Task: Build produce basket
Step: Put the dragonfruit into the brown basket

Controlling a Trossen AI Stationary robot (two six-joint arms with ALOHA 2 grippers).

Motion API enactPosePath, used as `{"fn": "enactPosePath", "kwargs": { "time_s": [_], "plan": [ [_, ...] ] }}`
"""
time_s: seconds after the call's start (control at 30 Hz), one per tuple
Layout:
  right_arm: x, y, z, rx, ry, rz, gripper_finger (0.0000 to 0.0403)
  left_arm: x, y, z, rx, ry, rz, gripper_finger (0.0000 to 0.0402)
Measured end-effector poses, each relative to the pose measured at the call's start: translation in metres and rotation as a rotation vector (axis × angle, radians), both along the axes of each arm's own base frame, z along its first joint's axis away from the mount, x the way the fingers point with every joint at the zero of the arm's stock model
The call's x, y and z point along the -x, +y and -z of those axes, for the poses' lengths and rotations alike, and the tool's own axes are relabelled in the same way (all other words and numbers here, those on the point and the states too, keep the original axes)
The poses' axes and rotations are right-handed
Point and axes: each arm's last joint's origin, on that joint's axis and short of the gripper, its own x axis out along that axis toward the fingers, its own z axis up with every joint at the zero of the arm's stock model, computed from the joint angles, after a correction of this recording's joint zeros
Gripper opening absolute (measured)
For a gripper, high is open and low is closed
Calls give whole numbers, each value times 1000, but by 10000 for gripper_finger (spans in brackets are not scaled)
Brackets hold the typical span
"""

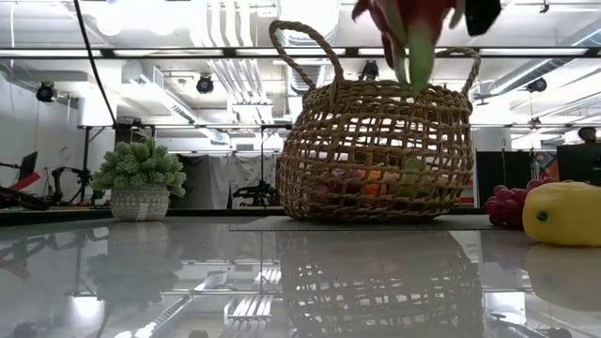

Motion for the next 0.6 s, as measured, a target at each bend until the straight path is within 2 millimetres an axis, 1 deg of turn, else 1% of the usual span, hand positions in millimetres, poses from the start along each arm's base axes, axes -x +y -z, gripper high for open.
{"fn": "enactPosePath", "kwargs": {
  "time_s": [0.1,0.17,0.23,0.3,0.37,0.43,0.5,0.6],
  "plan": [
    [5,0,11,-7,-84,20,200,5,4,17,93,-127,-8,292],
    [6,-1,17,-5,-166,26,201,4,5,30,145,-234,9,292],
    [6,-1,24,27,-229,36,201,5,8,44,162,-317,23,292],
    [7,-1,27,50,-298,49,201,3,10,53,190,-393,28,293],
    [5,-1,28,65,-357,62,201,-1,12,61,208,-436,30,293],
    [2,1,29,97,-378,70,201,-7,12,68,214,-452,55,293],
    [-3,4,28,132,-368,72,201,-15,11,70,230,-469,76,293],
    [-11,9,24,160,-366,74,201,-24,12,71,266,-484,65,293]
  ]
}}
